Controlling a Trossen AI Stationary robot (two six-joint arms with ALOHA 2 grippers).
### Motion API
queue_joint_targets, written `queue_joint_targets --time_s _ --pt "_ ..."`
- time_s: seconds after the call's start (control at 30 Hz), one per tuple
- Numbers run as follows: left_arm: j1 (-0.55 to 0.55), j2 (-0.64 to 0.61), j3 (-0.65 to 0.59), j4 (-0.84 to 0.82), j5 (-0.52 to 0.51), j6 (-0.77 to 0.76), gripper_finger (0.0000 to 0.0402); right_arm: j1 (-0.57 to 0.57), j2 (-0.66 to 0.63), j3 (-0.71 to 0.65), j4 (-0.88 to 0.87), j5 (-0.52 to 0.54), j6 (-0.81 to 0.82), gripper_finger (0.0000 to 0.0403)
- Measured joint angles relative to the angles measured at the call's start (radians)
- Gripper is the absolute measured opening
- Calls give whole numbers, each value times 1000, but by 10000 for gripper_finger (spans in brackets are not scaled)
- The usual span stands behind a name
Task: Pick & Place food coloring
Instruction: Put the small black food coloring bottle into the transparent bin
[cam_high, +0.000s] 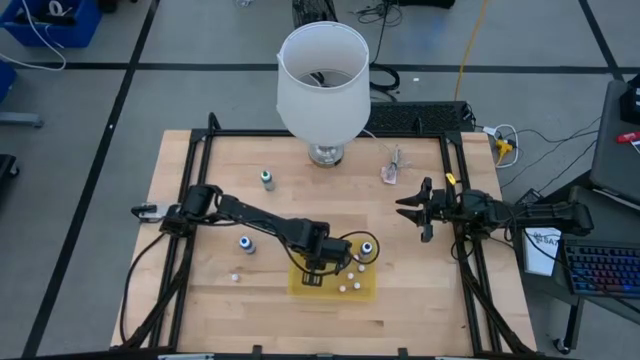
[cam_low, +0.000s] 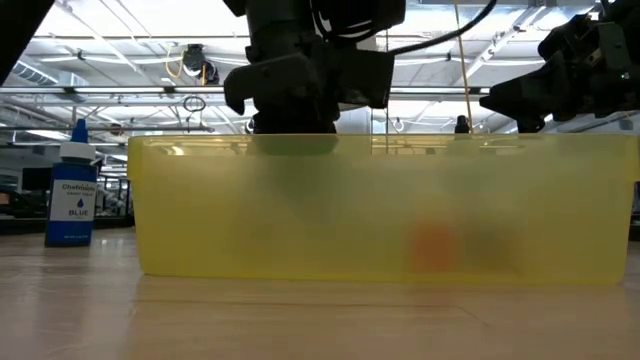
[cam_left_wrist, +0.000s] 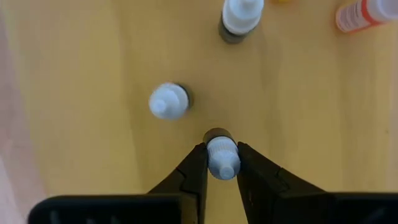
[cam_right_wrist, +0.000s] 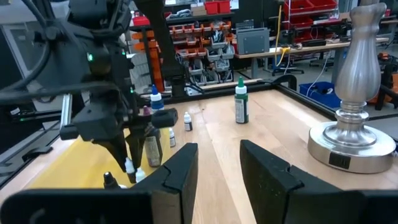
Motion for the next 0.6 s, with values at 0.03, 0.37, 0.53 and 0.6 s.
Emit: queue_joint_targets --time_s 0.03,0.37,0.53,0.6 --pt "0 1 0 -1 1 0 74 0 0 0 -1 0 0 112" --pt "1 -1 0 1 -25 -23 96 0 0 0 -1 0 0 112" --pt "1 -1 0 2 -26 -47 98 0 0 0 1 0 0 112" --pt "1 -1 0 2 -26 -51 98 0 0 0 1 0 0 112"
